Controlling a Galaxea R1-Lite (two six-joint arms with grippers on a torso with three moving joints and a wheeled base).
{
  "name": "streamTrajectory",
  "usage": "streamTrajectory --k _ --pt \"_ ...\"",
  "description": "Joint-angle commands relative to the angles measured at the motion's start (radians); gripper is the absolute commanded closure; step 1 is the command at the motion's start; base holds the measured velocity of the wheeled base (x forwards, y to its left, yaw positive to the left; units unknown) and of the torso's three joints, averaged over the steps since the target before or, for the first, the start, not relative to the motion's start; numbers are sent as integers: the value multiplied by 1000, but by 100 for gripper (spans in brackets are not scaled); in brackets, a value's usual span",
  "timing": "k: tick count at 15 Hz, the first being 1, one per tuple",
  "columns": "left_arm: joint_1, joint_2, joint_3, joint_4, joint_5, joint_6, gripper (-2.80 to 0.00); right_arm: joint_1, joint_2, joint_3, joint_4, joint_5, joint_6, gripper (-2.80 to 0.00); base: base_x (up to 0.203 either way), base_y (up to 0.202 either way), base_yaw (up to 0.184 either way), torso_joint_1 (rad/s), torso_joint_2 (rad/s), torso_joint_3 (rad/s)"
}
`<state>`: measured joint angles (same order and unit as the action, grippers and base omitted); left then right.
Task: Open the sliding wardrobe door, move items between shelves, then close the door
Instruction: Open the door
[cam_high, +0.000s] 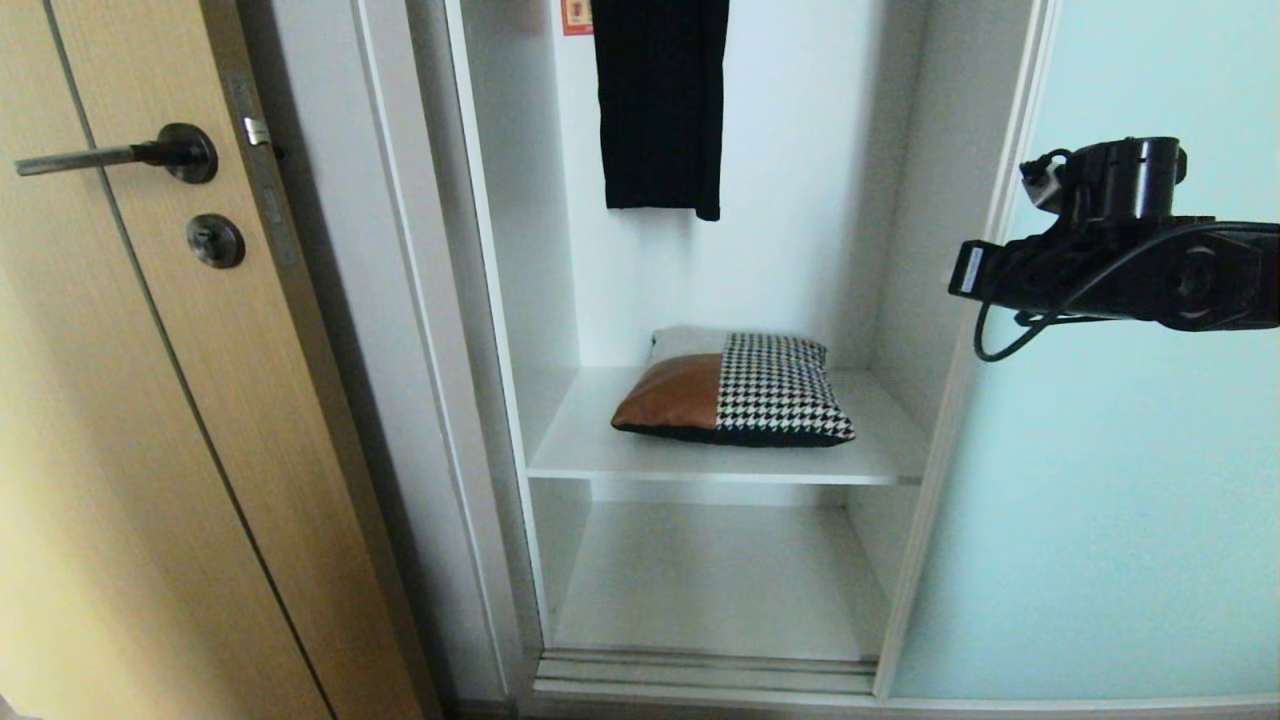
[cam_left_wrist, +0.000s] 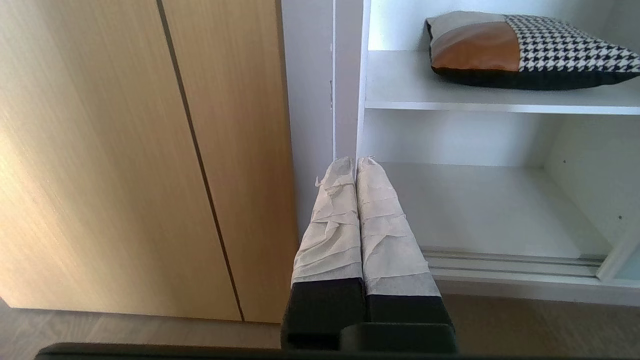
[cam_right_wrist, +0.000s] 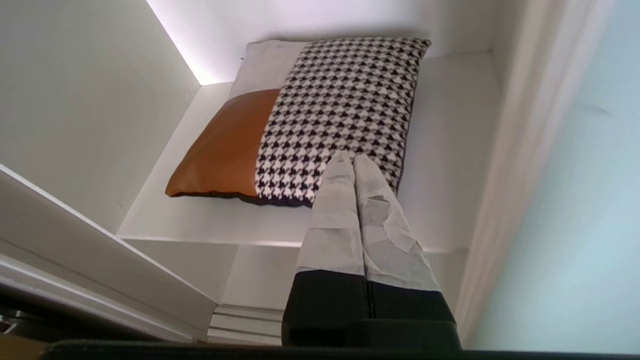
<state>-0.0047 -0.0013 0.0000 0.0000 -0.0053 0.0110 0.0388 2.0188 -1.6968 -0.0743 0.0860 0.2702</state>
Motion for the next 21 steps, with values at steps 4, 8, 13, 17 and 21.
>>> streamTrajectory --k 4,8,13,17,21 --pt "-1 0 0 0 0 0 0 -37 103 -155 66 -1 3 0 0 0 0 0 0 0" --pt "0 0 0 0 0 0 0 -69 150 -207 73 -2 3 0 0 0 0 0 0 0" --pt "0 1 0 0 0 0 0 -96 165 -227 79 0 0 0 0 0 0 0 0 0" --pt "-1 0 0 0 0 0 0 -109 187 -233 69 1 -2 0 0 0 0 0 0 0" --pt "0 1 0 0 -1 0 0 -130 201 -233 61 3 -2 0 0 0 0 0 0 0"
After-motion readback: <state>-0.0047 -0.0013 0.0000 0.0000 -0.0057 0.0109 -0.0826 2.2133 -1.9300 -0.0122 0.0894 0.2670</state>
